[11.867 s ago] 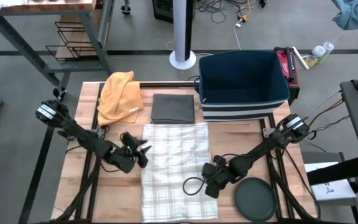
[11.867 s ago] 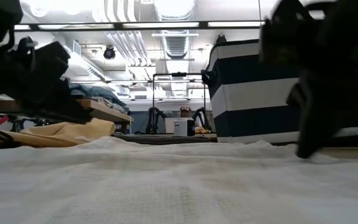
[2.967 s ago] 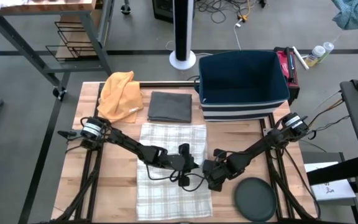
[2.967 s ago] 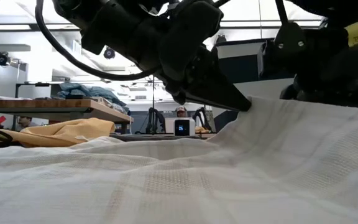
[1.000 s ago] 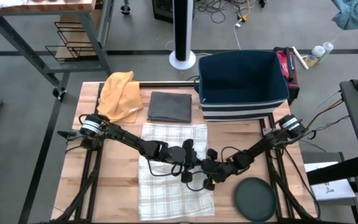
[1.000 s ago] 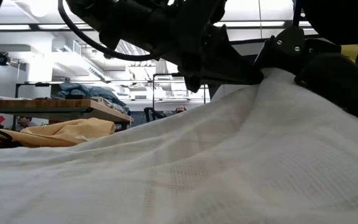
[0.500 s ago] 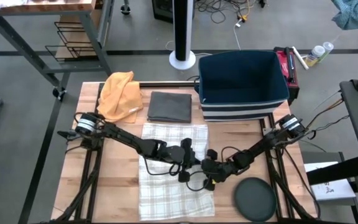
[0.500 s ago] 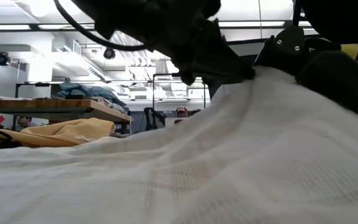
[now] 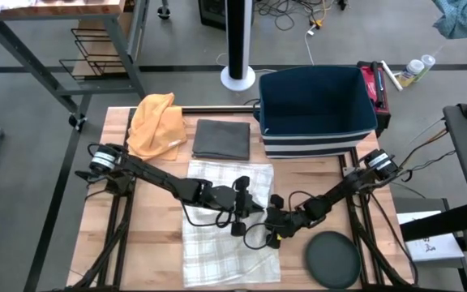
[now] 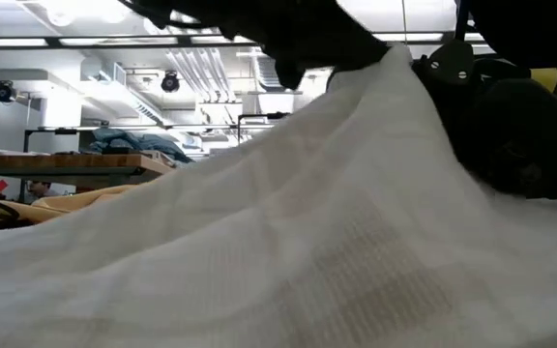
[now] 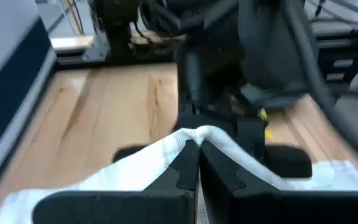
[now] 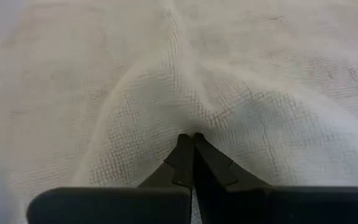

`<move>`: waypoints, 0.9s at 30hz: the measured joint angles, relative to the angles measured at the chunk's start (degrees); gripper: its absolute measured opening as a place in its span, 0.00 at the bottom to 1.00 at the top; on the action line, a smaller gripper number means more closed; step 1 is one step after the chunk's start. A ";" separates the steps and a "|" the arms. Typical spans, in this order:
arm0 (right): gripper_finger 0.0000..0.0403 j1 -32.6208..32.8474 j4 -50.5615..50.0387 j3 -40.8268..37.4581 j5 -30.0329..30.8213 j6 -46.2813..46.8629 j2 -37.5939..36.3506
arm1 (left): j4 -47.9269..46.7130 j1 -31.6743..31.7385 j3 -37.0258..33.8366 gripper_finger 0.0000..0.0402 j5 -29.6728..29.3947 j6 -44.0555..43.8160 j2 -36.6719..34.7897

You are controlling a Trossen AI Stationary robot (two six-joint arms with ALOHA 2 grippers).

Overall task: Fold kitchen towel into neat rectangle
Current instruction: Fold the white patterned towel

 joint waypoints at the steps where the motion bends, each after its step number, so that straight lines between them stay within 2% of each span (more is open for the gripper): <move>1: 0.00 0.00 -0.02 -0.01 -0.01 0.00 0.00 | 0.85 0.00 -0.01 0.00 0.55 -0.05 0.59; 8: 0.00 0.00 0.02 -0.02 0.01 0.00 0.00 | 5.01 0.00 -0.05 0.00 0.76 0.62 1.27; 14: 0.00 0.00 -0.04 -0.03 -0.01 0.71 0.00 | 5.67 0.00 0.04 0.00 0.78 3.02 -1.80; 21: 0.00 0.00 -0.04 -0.03 0.00 0.74 0.00 | 1.42 0.04 -0.07 0.00 0.78 1.30 -1.28; 24: 0.00 0.00 -0.04 -0.03 0.01 0.73 0.00 | 1.19 -0.31 -0.07 0.05 0.78 1.30 -1.25; 27: 0.00 0.00 -0.04 -0.03 0.01 0.83 -0.02 | -0.27 -0.68 -0.07 0.15 0.76 1.31 -1.95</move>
